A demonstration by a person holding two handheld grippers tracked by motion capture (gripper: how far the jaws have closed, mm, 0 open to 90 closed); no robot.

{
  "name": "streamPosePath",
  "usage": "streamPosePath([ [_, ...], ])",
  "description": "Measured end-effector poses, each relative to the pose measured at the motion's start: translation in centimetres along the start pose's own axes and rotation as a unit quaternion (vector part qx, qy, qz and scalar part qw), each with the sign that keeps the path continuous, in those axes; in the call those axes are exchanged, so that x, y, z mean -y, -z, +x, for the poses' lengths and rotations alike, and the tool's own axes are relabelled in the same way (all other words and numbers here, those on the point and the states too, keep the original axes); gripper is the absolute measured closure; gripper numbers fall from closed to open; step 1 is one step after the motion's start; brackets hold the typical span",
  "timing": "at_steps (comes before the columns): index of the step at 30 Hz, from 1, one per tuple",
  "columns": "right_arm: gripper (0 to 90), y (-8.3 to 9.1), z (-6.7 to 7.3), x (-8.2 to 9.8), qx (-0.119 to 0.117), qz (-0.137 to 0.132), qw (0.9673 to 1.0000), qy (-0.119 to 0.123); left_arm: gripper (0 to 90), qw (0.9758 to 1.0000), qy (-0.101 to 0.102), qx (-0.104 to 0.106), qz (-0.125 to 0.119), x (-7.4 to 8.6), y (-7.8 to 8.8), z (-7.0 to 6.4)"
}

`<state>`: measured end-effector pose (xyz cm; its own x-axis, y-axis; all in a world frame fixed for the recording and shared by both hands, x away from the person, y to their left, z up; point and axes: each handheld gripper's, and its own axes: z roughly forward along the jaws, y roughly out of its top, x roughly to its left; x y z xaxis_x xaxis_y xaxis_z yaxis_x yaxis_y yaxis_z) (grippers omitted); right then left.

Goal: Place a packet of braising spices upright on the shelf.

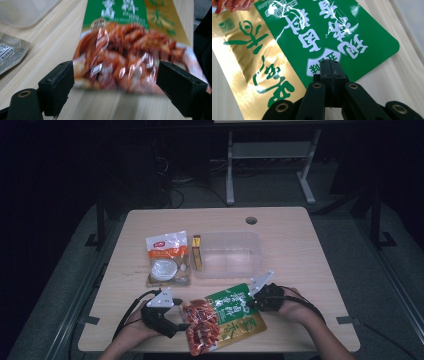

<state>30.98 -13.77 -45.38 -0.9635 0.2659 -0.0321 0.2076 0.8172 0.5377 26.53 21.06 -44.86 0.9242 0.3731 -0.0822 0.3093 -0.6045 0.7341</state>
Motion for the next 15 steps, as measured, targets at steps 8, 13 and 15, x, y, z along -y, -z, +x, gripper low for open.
streamPosePath([
  [8,74.2,1.5,0.1,0.4,0.009,-0.042,0.9983,-0.040,12.8,0.9999,-0.004,-0.010,0.001,-1.1,-0.8,0.1],
  [13,51.2,2.7,0.8,1.7,0.038,-0.066,0.9937,-0.082,12.9,0.9999,-0.008,-0.001,0.010,-2.1,-2.2,0.6],
  [15,46.0,3.1,1.1,2.3,0.046,-0.072,0.9909,-0.104,12.8,0.9998,-0.009,-0.001,0.015,-2.5,-2.7,0.7],
])
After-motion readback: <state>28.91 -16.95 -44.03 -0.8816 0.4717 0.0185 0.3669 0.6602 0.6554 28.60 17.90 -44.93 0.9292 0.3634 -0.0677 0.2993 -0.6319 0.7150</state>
